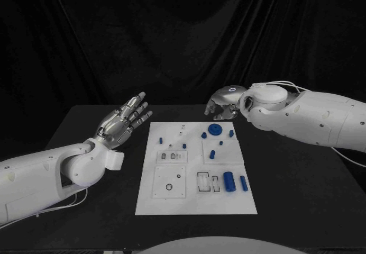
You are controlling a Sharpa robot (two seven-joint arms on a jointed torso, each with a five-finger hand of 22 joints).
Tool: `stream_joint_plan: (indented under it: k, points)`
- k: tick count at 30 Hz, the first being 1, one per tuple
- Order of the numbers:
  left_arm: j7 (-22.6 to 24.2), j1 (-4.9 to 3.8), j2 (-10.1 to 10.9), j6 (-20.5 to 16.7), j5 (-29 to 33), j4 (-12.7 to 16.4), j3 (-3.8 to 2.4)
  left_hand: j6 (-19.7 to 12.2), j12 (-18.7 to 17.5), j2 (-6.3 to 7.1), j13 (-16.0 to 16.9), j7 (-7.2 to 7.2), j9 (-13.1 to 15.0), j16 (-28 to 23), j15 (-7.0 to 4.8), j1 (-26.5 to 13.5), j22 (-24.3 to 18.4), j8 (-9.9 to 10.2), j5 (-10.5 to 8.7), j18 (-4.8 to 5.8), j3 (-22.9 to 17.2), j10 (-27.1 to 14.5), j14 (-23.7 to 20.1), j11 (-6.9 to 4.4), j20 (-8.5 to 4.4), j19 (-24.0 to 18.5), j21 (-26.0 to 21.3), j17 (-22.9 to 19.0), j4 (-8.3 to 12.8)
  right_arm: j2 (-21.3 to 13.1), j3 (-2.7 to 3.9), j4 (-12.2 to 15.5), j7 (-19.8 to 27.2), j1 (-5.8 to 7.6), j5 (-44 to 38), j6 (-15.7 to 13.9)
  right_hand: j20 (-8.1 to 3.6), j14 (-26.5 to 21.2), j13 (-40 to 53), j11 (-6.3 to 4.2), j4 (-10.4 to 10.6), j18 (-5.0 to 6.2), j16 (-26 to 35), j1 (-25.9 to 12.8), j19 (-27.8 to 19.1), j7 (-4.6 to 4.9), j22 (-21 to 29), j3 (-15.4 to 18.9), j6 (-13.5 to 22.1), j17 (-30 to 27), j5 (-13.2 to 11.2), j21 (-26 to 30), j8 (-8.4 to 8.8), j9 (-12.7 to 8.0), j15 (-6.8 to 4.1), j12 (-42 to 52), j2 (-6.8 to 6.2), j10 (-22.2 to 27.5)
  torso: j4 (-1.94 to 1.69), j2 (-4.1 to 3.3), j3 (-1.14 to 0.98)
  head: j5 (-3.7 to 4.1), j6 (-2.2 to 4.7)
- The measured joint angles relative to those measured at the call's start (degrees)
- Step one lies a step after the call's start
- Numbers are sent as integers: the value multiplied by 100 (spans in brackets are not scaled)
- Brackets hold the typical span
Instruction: Assemble the parts on the task board
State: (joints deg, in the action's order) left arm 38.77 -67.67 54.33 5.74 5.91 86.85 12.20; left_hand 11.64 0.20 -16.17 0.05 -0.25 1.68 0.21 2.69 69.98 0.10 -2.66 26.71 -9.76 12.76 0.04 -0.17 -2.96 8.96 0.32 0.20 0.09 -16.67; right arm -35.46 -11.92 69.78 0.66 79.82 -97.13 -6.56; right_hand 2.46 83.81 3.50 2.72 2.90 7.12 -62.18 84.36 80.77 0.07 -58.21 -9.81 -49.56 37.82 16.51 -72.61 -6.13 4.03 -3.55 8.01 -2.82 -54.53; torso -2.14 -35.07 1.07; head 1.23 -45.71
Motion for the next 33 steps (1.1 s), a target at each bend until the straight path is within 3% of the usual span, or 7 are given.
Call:
stream_joint_plan:
  k: [6,9,13,15,19,26,33]
  points:
    - [0,0,11,38,1,5,0,66,0,-29,0,67,15,0,30,29,6,-34,21,0,-32,-4,30,53,19,-19,0,0,0,93,-1,-178,251,-174,-128,-238,-31,19,8,0,42,-90,-340,-122,31,-38,-174,-160,39,439,71,-122,98,4,-19,-114,-181,0,-10,5,11,2,28]
    - [1,0,13,60,1,5,0,87,0,-7,1,87,15,0,34,51,6,-34,21,0,-32,-4,26,53,40,2,0,0,0,141,0,-261,380,-241,-167,-336,-31,19,19,-21,86,-90,-415,-234,31,-47,-205,-163,47,500,-268,-122,122,10,-19,-145,-294,-21,-11,24,20,2,20]
    - [1,0,8,94,2,3,-1,99,0,-7,1,99,21,0,51,51,11,-66,21,0,-32,-5,9,93,40,2,0,1,0,196,3,-335,522,-322,-201,-410,-53,19,25,-21,141,-89,-527,-298,53,-45,-297,-108,45,665,-434,-194,122,9,-19,-145,-353,-25,-16,43,30,-7,-1]
    - [1,0,5,120,2,3,-1,108,0,-7,1,108,21,0,52,51,12,-66,21,0,-32,-5,10,93,52,14,0,1,0,215,4,-369,602,-373,-213,-431,-39,19,30,2,267,-89,-919,-516,145,-19,-521,18,19,1267,-600,-346,160,9,-19,-145,-399,-189,-16,46,31,-8,-5]
    - [1,0,-1,166,3,5,-1,141,0,-7,2,100,24,0,71,51,16,-66,21,0,-48,-4,30,93,61,23,0,0,-16,242,2,-432,733,-467,-229,-444,-30,19,30,20,471,-89,-1087,-735,155,16,-611,190,-16,1468,-774,-393,161,9,-19,-145,-473,-205,-18,46,32,-8,2]
    - [2,0,-17,252,3,-23,-1,148,0,-7,3,108,27,0,92,51,20,-95,-9,1,-48,-4,10,93,101,23,0,-4,-16,339,1,-616,898,-609,-247,-469,3,19,24,22,339,-88,-1057,-431,122,34,-545,27,-39,1273,-119,-360,161,9,-19,-284,-313,-101,-20,46,34,-18,-15]
    - [2,0,-20,315,4,-40,-1,175,0,-7,3,129,32,0,107,51,20,-117,-31,1,-48,-4,25,100,101,23,0,-4,-16,442,2,-784,956,-696,-255,-516,-7,19,24,30,210,-88,-969,-300,89,51,-504,-138,-83,1114,120,-326,161,17,-19,-292,-267,-158,-21,46,34,-10,-40]
